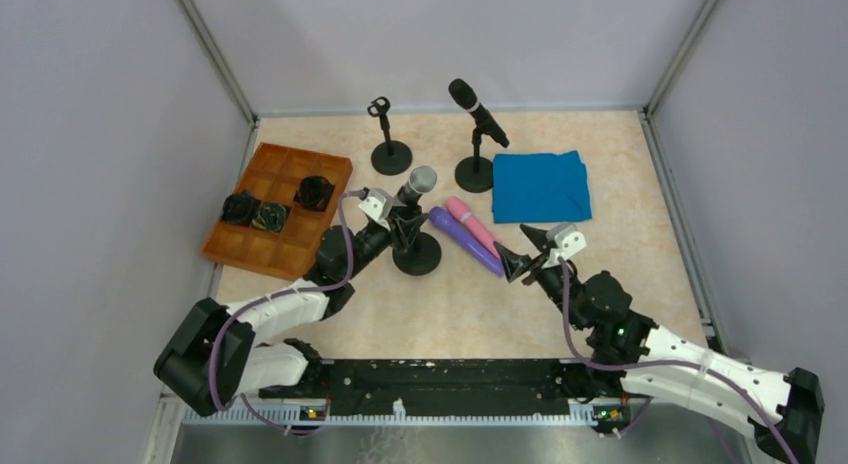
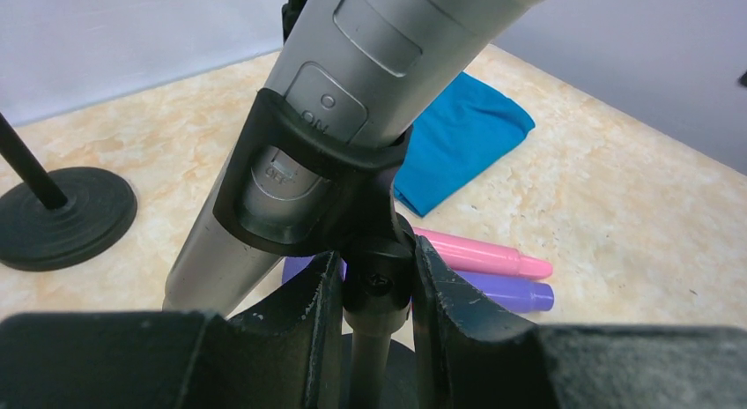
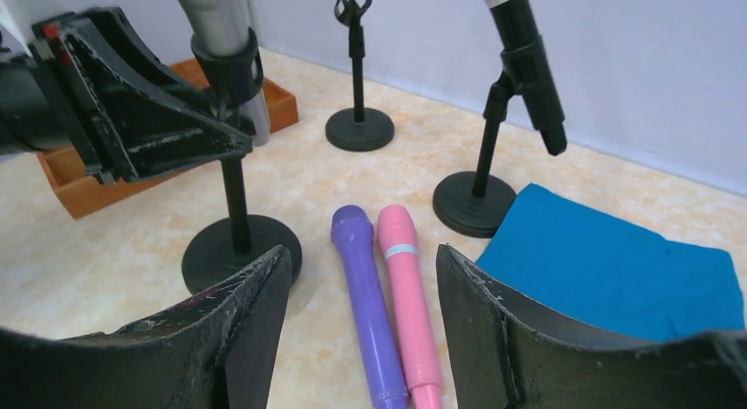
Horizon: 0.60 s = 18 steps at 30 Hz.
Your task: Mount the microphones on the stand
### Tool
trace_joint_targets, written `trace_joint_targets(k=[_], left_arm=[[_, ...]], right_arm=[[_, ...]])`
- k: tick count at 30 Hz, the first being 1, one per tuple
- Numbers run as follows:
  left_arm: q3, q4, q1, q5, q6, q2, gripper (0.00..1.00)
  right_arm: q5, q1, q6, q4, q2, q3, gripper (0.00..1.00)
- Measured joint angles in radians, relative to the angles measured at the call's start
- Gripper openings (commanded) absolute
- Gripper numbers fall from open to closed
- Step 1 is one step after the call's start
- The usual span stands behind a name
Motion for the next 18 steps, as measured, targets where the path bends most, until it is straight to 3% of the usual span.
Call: trace_joint_targets(k=[8, 18], left_arm=[[0.115, 0.004, 0.033, -0.024, 0.059, 0.116, 0.00], [0.306, 0.080, 0.184, 0.019, 0.096, 0.351, 0.00]], right_arm=[[0.020, 0.000, -0.008, -0.054, -0.042, 0.045, 0.61], [0.023, 0.000, -0.008, -0.102, -0.043, 0.045, 0.61]])
